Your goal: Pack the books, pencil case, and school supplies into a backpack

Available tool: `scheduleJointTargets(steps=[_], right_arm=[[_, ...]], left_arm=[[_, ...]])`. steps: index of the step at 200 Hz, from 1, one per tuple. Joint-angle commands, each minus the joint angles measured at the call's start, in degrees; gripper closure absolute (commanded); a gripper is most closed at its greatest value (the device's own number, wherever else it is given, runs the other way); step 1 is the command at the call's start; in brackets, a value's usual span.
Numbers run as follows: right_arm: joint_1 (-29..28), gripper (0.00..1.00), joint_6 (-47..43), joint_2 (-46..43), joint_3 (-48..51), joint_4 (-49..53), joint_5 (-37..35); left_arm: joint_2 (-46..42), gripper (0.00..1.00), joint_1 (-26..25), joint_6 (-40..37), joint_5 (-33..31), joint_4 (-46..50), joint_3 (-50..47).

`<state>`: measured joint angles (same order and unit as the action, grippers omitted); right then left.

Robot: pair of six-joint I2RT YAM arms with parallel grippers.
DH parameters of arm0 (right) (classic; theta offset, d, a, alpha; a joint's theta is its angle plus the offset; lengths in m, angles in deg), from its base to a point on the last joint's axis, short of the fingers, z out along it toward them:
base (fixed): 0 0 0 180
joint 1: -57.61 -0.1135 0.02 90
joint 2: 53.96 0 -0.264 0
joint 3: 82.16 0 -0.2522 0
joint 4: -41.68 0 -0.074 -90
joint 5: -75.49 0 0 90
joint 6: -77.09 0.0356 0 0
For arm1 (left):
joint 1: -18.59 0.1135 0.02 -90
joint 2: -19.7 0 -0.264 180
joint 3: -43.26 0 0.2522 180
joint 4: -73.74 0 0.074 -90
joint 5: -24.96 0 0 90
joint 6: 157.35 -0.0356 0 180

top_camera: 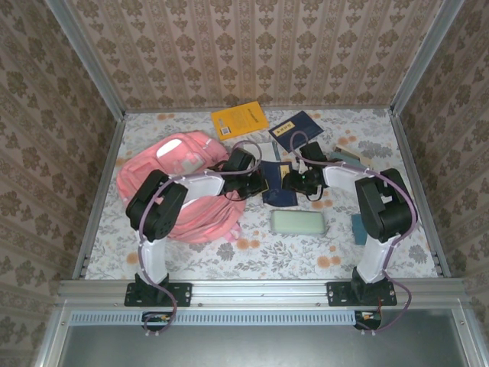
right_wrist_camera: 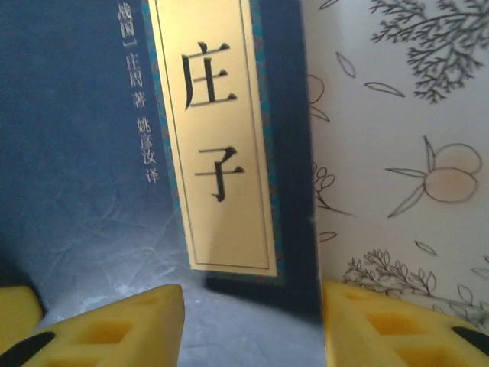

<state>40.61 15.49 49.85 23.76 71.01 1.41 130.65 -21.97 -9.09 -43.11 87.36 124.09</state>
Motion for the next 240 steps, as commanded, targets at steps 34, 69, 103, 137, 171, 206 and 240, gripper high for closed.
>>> scheduleJointTargets(steps=[34,69,103,137,171,206,240], right_arm=[[5.8,0.36,3.1,-13.6,4.3,-2.6,9.9],[13.0,0.35,11.9,-15.8,6.3,-12.4,26.0],[14.9,0.32,19.3,-16.7,7.9,-24.8,34.0],[14.7,0.20,26.8,-16.6,9.1,-36.0,37.8],[13.4,0.16,28.1,-15.4,8.7,-38.2,39.1],[11.8,0.15,32.6,-12.9,8.8,-44.5,40.3],[10.4,0.14,36.2,-10.4,8.0,-49.6,41.4]], left_arm=[[-10.2,1.00,1.6,-3.8,6.8,-7.1,-0.4],[-15.4,1.00,4.8,-6.8,12.8,-6.9,-0.3],[-19.1,1.00,7.6,-6.8,19.1,-8.5,-1.4],[-20.4,1.00,8.5,-5.9,22.1,-10.3,-2.0],[-20.9,1.00,8.6,-3.5,23.7,-14.0,-2.1],[-21.0,1.00,8.7,-2.4,25.1,-16.3,-1.7],[-21.0,1.00,8.8,0.2,26.9,-20.4,-1.7]])
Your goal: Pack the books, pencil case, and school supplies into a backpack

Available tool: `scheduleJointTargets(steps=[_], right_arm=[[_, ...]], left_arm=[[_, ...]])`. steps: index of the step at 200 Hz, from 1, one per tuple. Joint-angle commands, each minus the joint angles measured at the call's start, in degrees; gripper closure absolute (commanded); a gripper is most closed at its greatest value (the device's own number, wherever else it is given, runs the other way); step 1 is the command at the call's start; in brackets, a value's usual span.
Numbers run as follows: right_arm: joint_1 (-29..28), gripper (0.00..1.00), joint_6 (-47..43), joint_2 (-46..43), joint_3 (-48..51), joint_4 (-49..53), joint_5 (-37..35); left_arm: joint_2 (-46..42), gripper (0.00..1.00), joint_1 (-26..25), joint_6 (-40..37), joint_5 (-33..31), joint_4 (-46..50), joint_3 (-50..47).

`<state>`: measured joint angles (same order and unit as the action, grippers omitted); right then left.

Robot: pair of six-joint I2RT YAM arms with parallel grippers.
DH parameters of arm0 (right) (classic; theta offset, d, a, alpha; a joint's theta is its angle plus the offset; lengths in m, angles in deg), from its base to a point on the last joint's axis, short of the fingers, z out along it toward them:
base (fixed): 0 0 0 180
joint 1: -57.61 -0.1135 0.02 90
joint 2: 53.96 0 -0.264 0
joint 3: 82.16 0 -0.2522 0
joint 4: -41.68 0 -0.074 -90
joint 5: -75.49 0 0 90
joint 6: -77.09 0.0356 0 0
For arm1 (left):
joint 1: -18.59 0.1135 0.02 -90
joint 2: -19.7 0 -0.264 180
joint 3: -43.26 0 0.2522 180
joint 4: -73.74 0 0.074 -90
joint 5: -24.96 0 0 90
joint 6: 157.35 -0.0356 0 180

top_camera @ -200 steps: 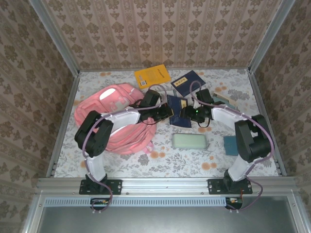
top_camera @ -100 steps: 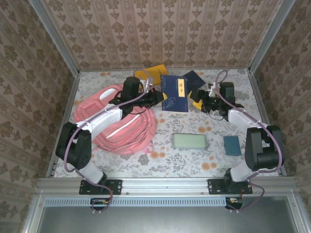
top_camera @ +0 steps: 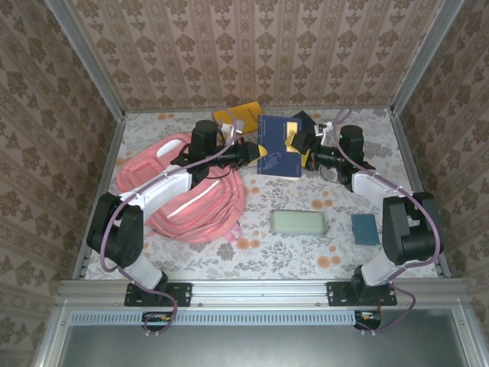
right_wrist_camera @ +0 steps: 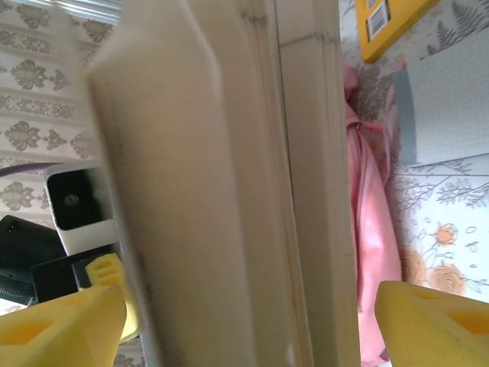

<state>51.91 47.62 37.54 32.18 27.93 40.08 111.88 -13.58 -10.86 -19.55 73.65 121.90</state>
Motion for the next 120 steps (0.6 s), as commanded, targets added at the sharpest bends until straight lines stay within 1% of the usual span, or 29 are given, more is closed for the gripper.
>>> scheduleJointTargets(steps=[1,21,36,51,62,77,81,95,100,112,118,120], right_arm=[[-0.9,0.14,4.2,1.9,-0.4,-6.6,2.7],[-1.1,0.15,6.7,2.7,-0.7,-10.5,3.9],[-1.1,0.22,8.2,2.3,-0.9,-12.3,4.7],[-1.1,0.37,7.6,1.4,-1.2,-11.7,5.5],[-1.0,0.46,7.1,0.8,-1.2,-11.0,6.1],[-1.0,0.61,5.4,0.0,-1.4,-8.8,6.9],[-1.0,0.67,4.9,-0.2,-1.3,-8.2,7.0],[-1.0,0.93,3.4,-1.0,-1.2,-6.1,7.2],[-1.0,0.99,2.8,-1.3,-1.1,-5.3,7.1],[-1.0,1.00,1.3,-2.3,-1.1,-3.0,6.7],[-1.0,1.00,0.5,-2.9,-1.1,-1.9,6.5],[-1.0,1.00,0.3,-3.1,-1.1,-1.6,6.4]], left_arm=[[-2.3,1.00,0.4,1.9,3.4,-6.6,0.5],[-2.5,1.00,0.8,2.3,3.6,-7.6,0.0],[-2.6,1.00,1.5,1.3,3.9,-6.2,-0.3],[-2.9,1.00,2.2,0.2,4.1,-4.6,-0.8],[-2.9,1.00,2.9,-0.6,4.3,-3.1,-1.1],[-2.7,1.00,3.6,-2.4,5.1,0.4,-0.8],[-2.6,1.00,3.7,-3.0,5.2,1.2,-0.6],[-2.8,1.00,3.9,-4.6,5.1,3.4,-0.5],[-2.8,1.00,3.9,-5.1,5.2,4.1,-0.4],[-2.8,1.00,4.0,-6.4,4.7,6.5,-0.1],[-2.9,0.90,4.2,-7.2,4.5,7.6,0.0],[-3.0,0.88,4.2,-7.4,4.4,8.0,0.1]])
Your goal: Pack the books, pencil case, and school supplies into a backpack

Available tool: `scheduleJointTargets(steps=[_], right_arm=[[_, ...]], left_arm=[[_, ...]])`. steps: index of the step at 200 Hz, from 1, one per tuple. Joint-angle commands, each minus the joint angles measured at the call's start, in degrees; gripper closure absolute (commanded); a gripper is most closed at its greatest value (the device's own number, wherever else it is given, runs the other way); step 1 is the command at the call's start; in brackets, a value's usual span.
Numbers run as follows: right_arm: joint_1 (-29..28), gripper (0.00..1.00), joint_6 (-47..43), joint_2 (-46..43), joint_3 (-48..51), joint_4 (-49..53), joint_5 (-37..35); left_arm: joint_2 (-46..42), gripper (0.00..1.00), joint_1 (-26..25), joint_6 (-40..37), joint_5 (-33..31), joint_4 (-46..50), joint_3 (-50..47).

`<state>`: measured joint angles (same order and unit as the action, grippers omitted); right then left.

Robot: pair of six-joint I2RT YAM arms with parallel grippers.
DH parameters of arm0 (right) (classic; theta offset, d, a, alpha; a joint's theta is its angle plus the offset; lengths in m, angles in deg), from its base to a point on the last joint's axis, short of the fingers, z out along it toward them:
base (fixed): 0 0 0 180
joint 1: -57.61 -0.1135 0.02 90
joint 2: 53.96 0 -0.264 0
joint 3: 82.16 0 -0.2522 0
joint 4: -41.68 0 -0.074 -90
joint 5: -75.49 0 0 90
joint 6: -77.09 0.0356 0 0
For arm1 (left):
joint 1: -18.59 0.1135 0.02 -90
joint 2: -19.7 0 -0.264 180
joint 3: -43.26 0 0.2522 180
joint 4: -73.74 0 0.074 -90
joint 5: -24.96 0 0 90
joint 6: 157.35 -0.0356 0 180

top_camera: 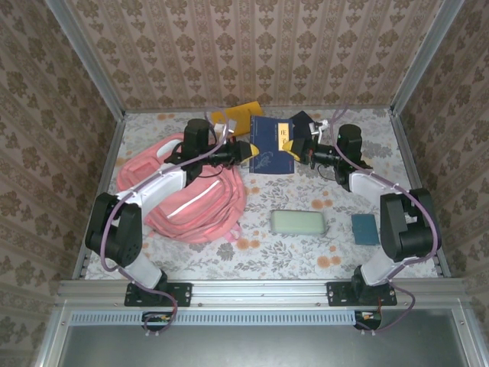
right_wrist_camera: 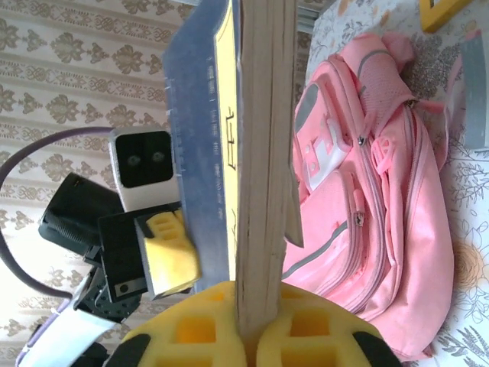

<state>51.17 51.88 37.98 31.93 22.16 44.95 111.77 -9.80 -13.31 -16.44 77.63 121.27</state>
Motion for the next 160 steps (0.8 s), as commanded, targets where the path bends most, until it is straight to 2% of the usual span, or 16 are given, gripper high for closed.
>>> scheduleJointTargets(steps=[1,15,20,32,40,53,65,98,112,117,160], right_arm=[[-0.2,1.00,-4.1,-3.6,-0.9,4.4,1.5],[-0.2,1.00,-4.9,-4.7,-0.7,5.5,0.9],[-0.2,1.00,-5.3,-5.2,-0.8,6.4,0.5],[-0.2,1.00,-7.1,-6.2,-0.9,9.2,-0.7],[-0.2,1.00,-8.2,-6.8,-0.9,11.1,-1.5],[-0.2,1.00,-10.4,-8.1,-0.9,14.4,-3.2],[-0.2,1.00,-11.6,-9.3,-0.6,16.1,-4.6],[-0.2,1.00,-14.8,-11.5,0.3,21.3,-8.3],[-0.2,1.00,-15.6,-11.8,0.7,22.4,-9.3],[-0.2,1.00,-15.7,-11.9,0.9,22.6,-9.5],[-0.2,1.00,-15.6,-13.8,1.6,23.0,-10.1]], left_arm=[[-2.9,0.88,0.5,-5.1,1.3,4.2,0.7],[-3.3,0.84,0.6,-8.0,0.6,8.2,1.2],[-3.5,0.78,0.8,-9.4,-0.6,10.9,1.6],[-4.4,0.55,1.1,-14.3,-5.0,19.6,3.3],[-5.1,0.50,1.5,-18.0,-8.4,25.2,4.3],[-6.7,0.49,1.8,-22.2,-14.1,32.2,4.8],[-8.5,0.50,4.3,-25.5,-17.4,36.6,4.1],[-11.2,0.55,3.7,-35.3,-27.1,48.7,2.6],[-11.7,0.59,2.5,-38.0,-31.4,51.5,1.0],[-11.8,0.59,0.3,-39.0,-33.0,52.6,0.7],[-9.8,0.62,-8.3,-42.9,-43.4,56.8,-2.1]])
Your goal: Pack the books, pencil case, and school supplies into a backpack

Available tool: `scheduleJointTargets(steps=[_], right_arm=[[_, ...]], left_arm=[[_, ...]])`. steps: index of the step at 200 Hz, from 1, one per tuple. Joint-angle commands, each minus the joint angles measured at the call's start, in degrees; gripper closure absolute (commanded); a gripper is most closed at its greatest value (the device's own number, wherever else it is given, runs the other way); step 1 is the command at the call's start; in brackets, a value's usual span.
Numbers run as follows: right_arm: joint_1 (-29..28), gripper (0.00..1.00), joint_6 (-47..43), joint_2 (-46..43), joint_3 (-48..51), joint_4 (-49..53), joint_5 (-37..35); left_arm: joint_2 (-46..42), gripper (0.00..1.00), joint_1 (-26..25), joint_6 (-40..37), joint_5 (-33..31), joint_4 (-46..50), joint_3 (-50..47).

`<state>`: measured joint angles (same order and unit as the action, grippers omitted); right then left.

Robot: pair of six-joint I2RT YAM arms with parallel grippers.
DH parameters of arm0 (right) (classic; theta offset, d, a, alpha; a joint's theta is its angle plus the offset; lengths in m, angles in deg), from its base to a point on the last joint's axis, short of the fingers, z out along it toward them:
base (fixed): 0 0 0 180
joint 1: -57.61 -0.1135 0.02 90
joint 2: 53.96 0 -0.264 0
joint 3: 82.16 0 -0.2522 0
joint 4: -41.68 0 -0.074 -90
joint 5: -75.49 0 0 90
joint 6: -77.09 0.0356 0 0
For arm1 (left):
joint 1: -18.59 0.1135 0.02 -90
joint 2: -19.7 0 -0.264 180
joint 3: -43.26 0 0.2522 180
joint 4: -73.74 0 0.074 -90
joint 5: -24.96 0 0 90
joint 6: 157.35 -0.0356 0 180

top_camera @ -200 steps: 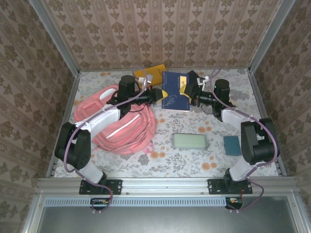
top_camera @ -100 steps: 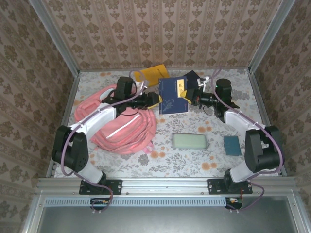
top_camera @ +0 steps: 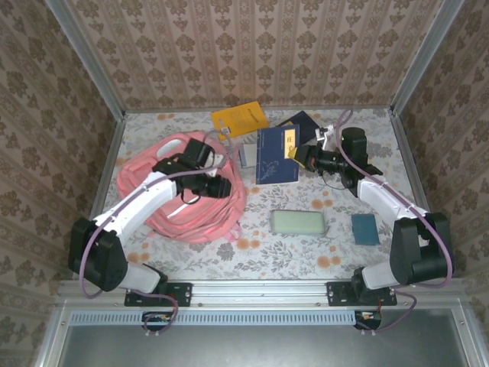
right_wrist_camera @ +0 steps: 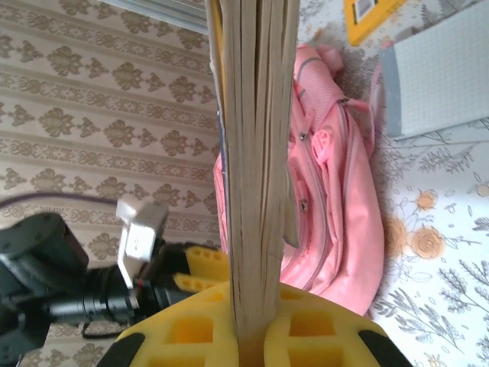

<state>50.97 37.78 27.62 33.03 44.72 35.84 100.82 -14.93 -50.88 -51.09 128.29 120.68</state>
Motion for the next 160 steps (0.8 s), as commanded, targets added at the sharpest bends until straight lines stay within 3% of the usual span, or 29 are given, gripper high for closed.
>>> scheduleJointTargets(steps=[1,87,103,139,160], right_arm=[[0.0,1.00,-1.5,-3.4,0.6,0.5,-1.0],[0.0,1.00,-1.3,-4.4,2.5,0.1,-1.2],[0.0,1.00,-1.3,-4.6,2.7,0.1,-1.2],[0.0,1.00,-1.3,-4.8,2.9,0.1,-1.1],[0.0,1.00,-1.1,-4.8,2.8,0.0,-1.1]], left_arm=[[1.1,0.62,-3.2,-5.4,-8.9,6.1,-1.6],[7.9,0.63,-8.5,-6.7,-12.5,6.3,-2.8],[8.6,0.69,-8.6,-6.7,-12.3,6.1,-3.1],[7.5,1.00,-8.7,-6.2,-13.2,6.6,-2.2],[5.1,1.00,-8.5,-5.4,-13.5,7.6,-0.2]])
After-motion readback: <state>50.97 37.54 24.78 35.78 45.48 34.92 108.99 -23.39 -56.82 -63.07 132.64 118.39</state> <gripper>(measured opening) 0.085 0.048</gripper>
